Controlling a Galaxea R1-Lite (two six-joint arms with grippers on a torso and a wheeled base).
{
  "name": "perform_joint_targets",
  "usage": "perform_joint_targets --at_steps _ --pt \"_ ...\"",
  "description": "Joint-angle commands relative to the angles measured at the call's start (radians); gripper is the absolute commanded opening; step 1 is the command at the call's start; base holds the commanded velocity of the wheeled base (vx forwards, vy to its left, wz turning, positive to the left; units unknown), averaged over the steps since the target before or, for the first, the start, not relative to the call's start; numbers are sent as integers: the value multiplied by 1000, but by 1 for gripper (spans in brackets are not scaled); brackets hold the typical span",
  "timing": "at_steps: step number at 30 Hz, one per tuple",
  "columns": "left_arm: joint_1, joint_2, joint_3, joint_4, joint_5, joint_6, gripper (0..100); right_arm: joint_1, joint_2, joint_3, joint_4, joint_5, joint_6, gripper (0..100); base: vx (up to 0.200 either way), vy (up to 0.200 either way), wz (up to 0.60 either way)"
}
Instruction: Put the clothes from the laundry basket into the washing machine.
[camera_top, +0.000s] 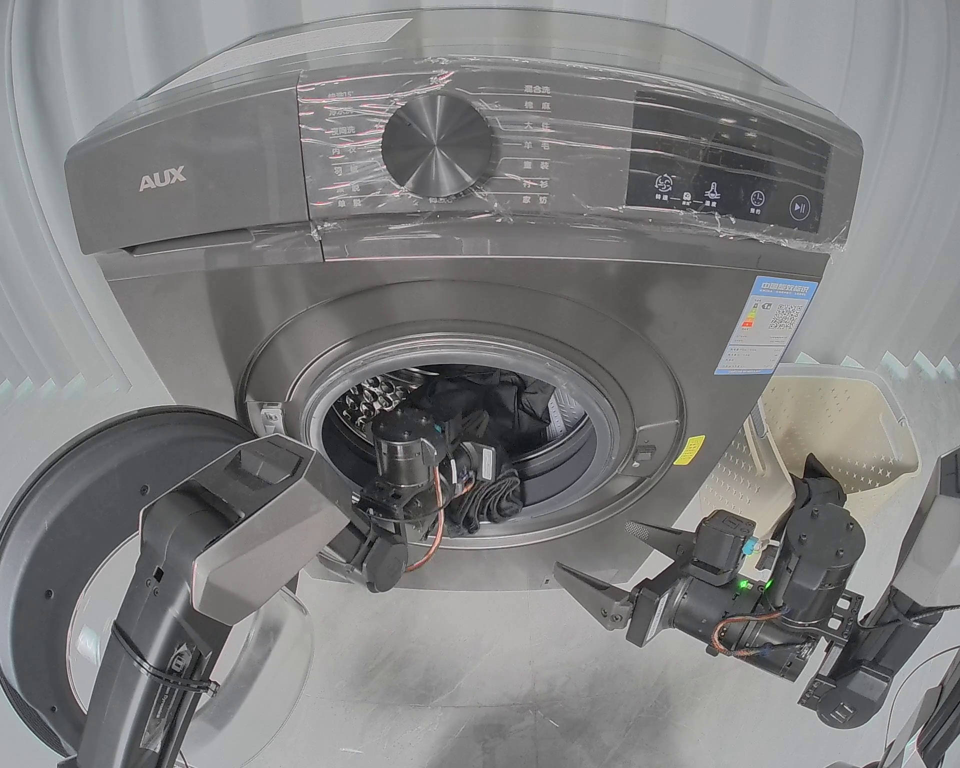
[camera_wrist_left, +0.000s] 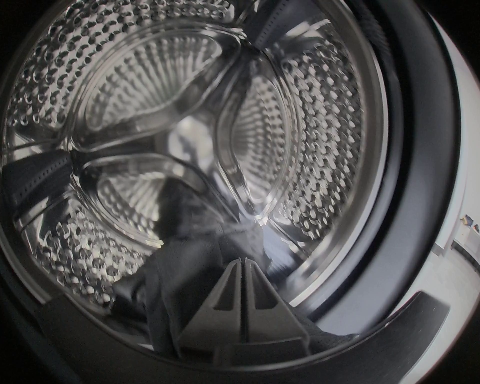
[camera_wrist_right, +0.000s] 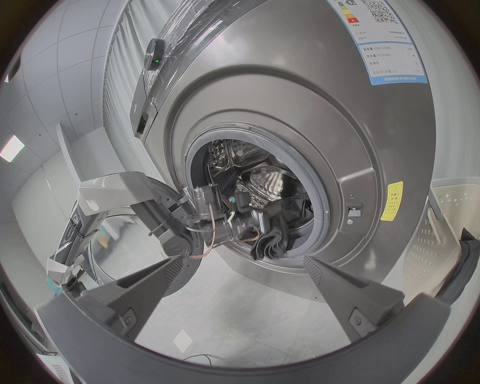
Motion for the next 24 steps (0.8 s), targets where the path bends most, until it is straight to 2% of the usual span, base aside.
perform_joint_targets --at_steps 1,4,10,11,17,20,23,24 --pt "26 42 -151 0 41 -7 0 1 0 0 -1 0 0 100 0 0 0" --pt "37 72 -239 -1 57 -7 0 1 0 0 -1 0 0 100 0 0 0" --pt "35 79 -249 -1 57 -5 0 -1 0 0 -2 0 0 100 0 0 0" --pt "35 79 -245 -1 57 -5 100 -1 0 0 -1 0 0 100 0 0 0" --pt "28 62 -171 -1 53 -4 100 1 0 0 -1 0 0 100 0 0 0" --pt "15 21 -61 8 34 -1 100 1 0 0 -1 0 0 100 0 0 0" --pt "9 2 47 16 -12 8 100 1 0 0 -1 0 0 100 0 0 0" --pt "9 2 50 16 -13 10 100 1 0 0 -1 0 0 100 0 0 0"
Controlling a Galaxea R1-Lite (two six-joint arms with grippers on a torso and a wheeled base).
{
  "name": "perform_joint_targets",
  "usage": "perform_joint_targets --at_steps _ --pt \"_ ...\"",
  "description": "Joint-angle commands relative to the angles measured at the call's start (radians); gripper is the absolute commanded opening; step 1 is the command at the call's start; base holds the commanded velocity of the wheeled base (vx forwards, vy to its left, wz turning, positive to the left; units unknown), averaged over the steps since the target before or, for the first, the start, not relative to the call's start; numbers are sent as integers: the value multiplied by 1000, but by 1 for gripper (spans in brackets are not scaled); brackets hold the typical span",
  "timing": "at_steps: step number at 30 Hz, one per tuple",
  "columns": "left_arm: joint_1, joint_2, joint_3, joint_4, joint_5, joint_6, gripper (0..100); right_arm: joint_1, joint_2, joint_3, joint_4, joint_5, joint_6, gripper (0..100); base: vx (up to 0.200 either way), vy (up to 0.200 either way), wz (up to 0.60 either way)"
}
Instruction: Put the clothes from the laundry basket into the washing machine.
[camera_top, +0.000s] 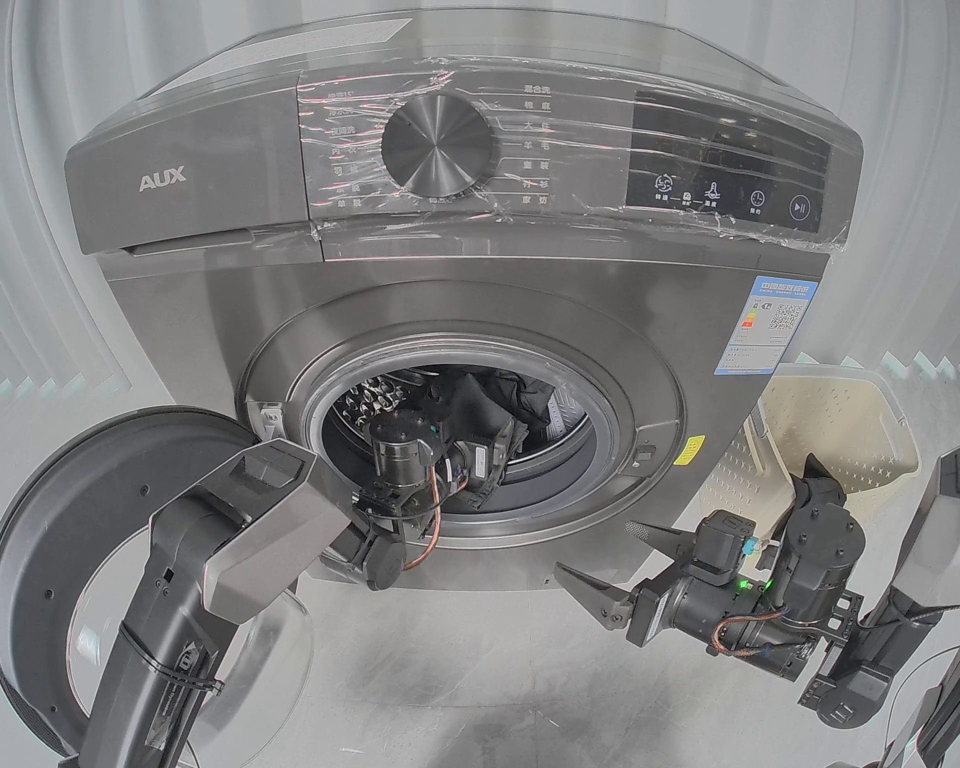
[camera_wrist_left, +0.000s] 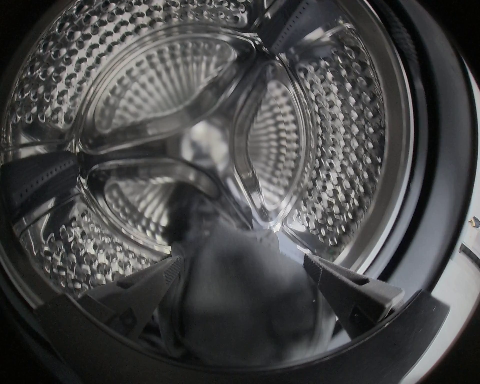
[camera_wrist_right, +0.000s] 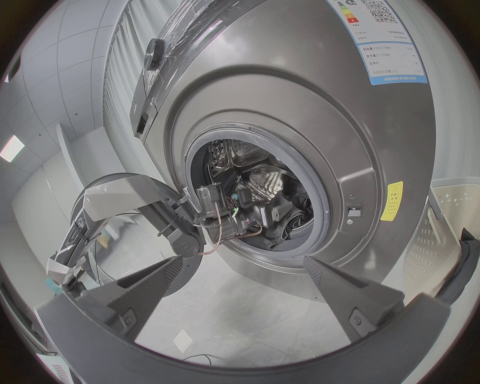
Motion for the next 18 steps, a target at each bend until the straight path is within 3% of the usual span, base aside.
perform_joint_targets --at_steps 1,13,14,18 --pt "-14 -42 146 1 -48 13 100 1 0 0 0 0 0 100 0 0 0" --pt "-12 17 125 -2 -51 23 100 1 2 0 0 0 0 100 0 0 0" --pt "-11 17 120 -2 -51 25 0 1 2 0 0 0 0 100 0 0 0" --pt "-11 19 71 -3 -40 22 0 1 2 0 0 0 0 100 0 0 0"
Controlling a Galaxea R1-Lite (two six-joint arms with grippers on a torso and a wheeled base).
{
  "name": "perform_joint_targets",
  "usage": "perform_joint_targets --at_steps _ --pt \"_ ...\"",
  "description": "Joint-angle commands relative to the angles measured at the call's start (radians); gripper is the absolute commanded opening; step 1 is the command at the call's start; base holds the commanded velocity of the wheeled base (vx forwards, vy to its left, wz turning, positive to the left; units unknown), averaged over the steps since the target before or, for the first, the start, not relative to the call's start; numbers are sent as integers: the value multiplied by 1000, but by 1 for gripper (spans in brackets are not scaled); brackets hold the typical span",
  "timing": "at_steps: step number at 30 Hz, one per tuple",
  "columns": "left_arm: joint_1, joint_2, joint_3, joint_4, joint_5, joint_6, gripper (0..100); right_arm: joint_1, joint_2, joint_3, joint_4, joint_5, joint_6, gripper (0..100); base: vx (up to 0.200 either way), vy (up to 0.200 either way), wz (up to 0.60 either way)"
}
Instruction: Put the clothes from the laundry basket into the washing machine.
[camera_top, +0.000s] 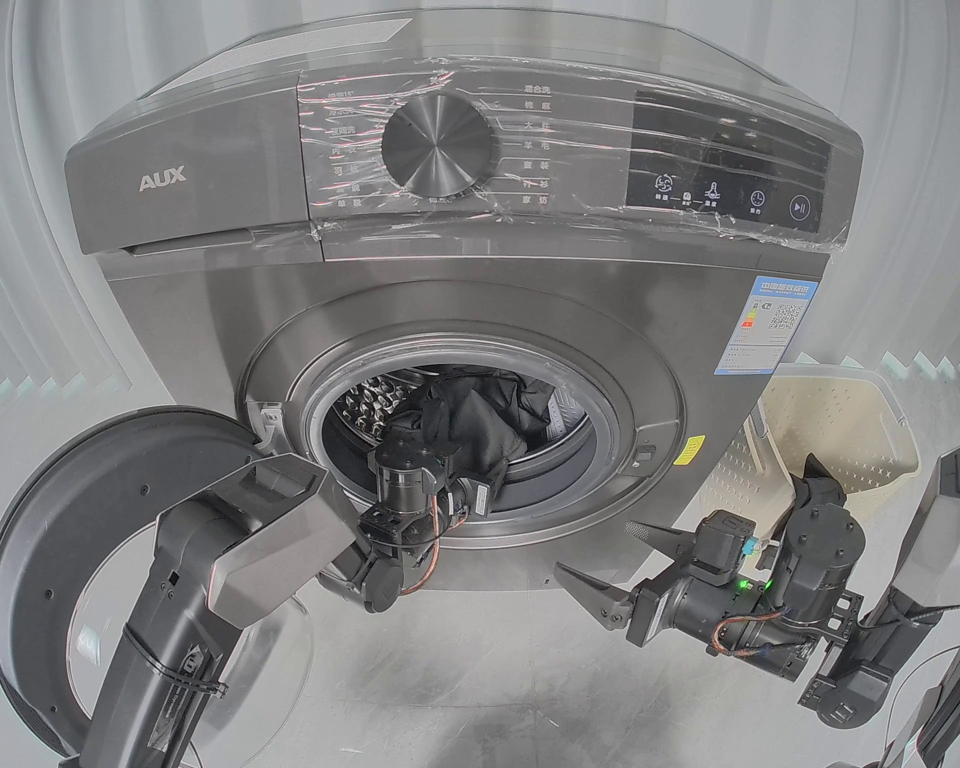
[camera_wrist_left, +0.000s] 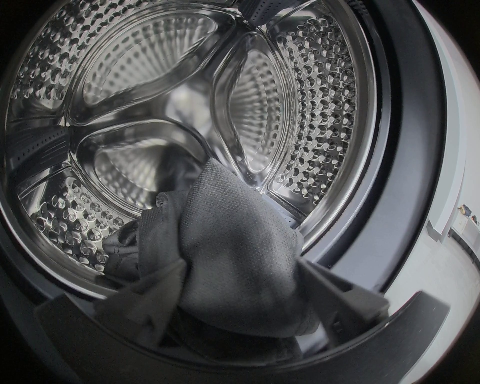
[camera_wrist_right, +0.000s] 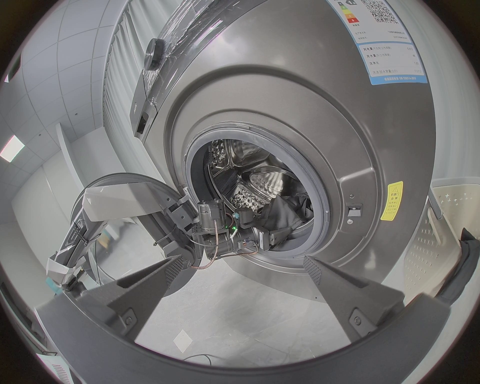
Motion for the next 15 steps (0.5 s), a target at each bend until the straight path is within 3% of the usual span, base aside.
perform_joint_targets --at_steps 1,4,7,14,15 --pt "2 10 -60 -4 11 -4 0 1 2 0 -2 0 0 100 0 0 0" --pt "5 9 -123 -4 16 -10 0 1 2 0 -1 0 0 100 0 0 0" --pt "11 30 -215 -1 65 -12 0 1 2 0 -2 0 0 100 0 0 0" --pt "22 87 -378 10 92 -12 0 1 2 0 -1 0 0 100 0 0 0" --pt "28 119 -475 24 98 -13 0 1 2 0 -2 0 0 100 0 0 0"
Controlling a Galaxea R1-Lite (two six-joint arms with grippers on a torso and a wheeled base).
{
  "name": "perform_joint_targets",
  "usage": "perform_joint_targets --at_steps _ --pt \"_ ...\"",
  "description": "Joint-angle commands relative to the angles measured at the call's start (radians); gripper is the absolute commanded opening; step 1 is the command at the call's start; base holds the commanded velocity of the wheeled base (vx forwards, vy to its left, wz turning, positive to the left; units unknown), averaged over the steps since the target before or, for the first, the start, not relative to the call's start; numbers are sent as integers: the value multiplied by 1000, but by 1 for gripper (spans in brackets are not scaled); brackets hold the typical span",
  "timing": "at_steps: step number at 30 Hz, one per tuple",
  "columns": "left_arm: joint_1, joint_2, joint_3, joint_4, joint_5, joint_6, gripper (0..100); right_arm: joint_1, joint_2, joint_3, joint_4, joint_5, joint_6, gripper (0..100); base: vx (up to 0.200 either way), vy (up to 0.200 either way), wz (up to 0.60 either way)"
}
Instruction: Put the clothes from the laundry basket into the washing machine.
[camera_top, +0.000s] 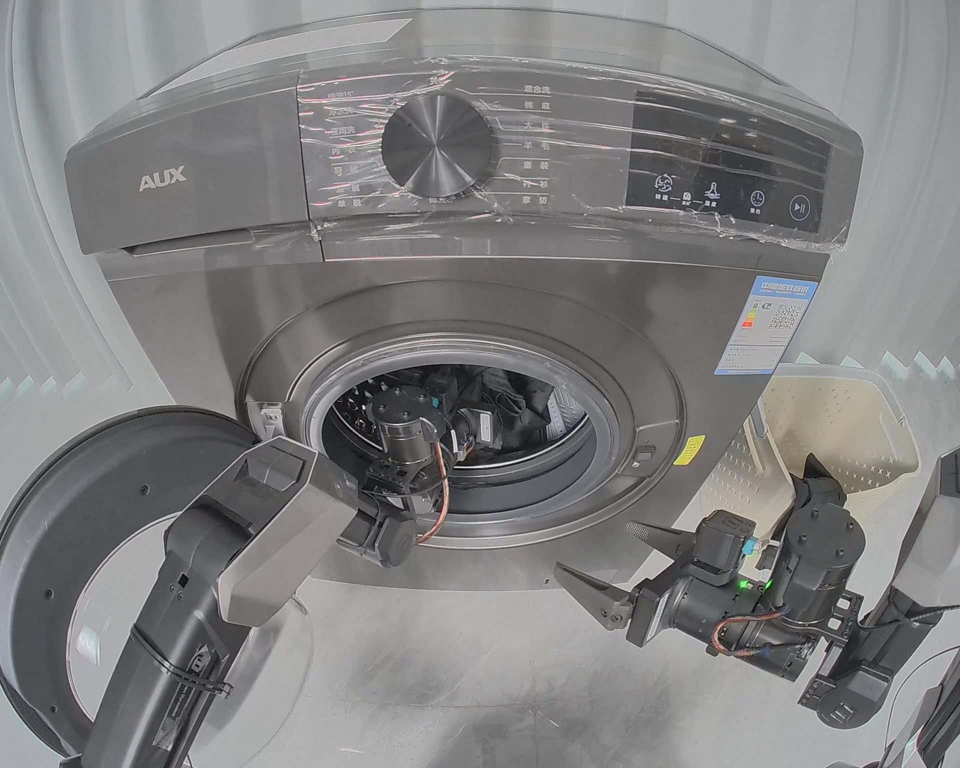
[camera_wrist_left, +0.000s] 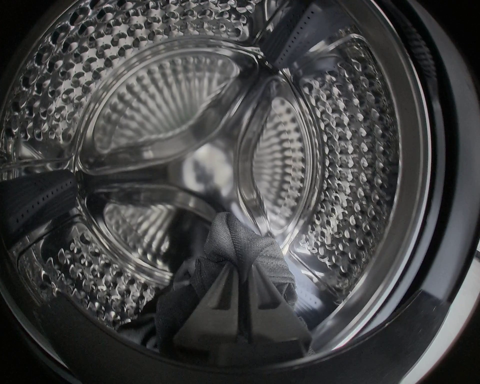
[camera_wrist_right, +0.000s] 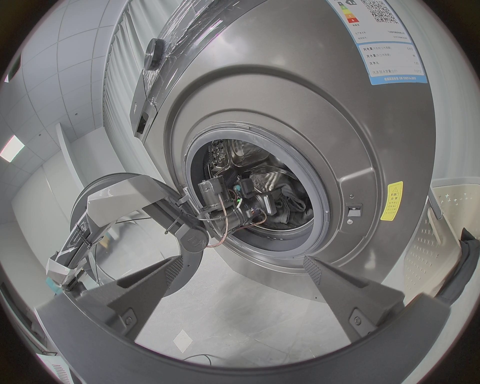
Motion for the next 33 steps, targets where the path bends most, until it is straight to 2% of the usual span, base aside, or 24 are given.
perform_joint_targets --at_steps 1,5,13,14,23,33 --pt "13 88 -196 26 20 -2 0 0 2 0 -2 0 0 100 0 0 0" --pt "19 114 -252 40 20 -2 0 0 2 0 0 0 0 100 0 0 0" --pt "20 117 -253 45 20 -1 0 0 2 0 0 0 0 100 0 0 0" --pt "22 115 -253 48 20 -1 100 0 2 0 0 0 0 100 0 0 0" --pt "19 103 -212 46 20 -5 100 0 2 1 0 0 0 100 0 0 0" --pt "-42 -66 100 0 17 -4 100 -9 -6 0 0 0 0 100 0 0 0"
